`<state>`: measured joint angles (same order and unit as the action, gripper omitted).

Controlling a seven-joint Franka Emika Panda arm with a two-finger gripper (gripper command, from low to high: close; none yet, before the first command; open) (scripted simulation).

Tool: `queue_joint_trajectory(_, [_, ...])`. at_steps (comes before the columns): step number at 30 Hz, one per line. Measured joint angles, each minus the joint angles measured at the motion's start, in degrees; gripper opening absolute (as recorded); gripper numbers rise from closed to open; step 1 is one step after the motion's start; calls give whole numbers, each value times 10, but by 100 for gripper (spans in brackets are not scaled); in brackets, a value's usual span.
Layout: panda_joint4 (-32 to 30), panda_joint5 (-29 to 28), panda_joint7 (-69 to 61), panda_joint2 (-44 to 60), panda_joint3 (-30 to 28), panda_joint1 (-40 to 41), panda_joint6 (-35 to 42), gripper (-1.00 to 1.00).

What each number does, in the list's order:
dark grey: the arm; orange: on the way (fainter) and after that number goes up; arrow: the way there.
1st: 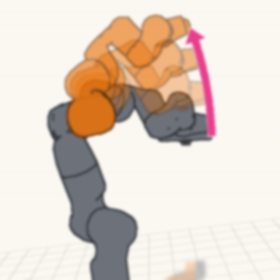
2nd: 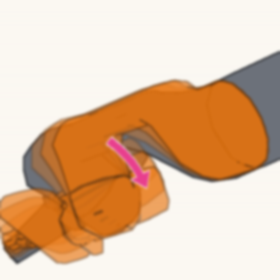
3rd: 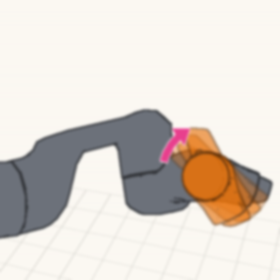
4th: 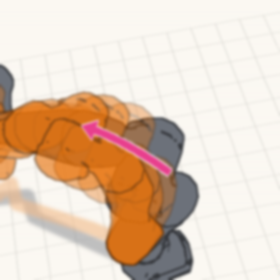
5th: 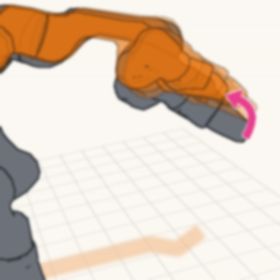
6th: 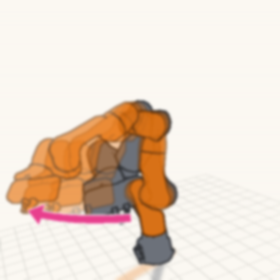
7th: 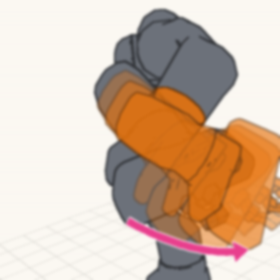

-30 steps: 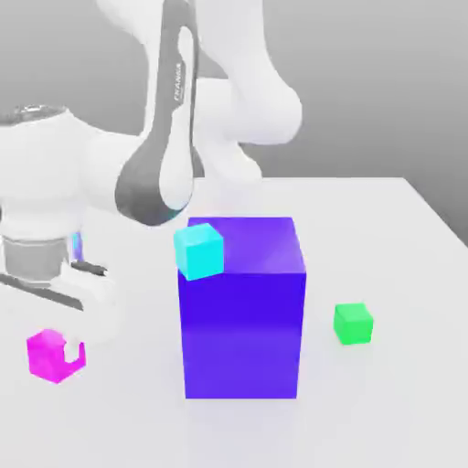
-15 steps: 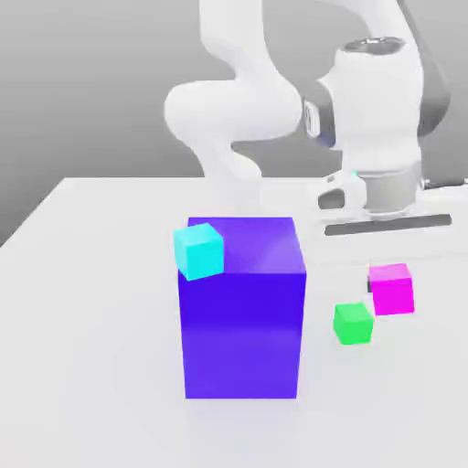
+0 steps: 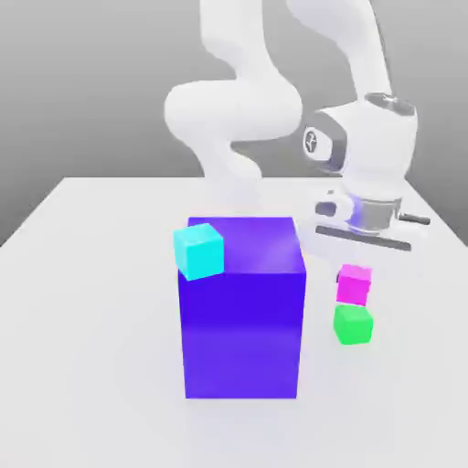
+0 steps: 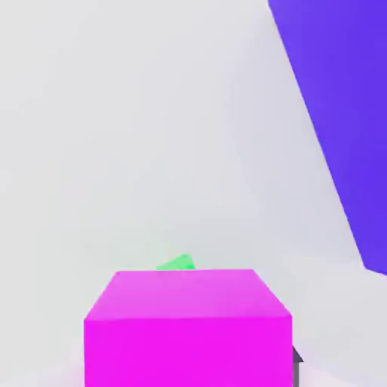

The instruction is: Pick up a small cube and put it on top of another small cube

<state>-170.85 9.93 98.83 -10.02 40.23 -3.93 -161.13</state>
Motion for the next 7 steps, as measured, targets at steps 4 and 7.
queue_joint_trajectory(4, [-1,-67,46,55,18,36,-54,-100])
queue_joint_trajectory(7, [-2,-106,72,93,16,50,-93,100])
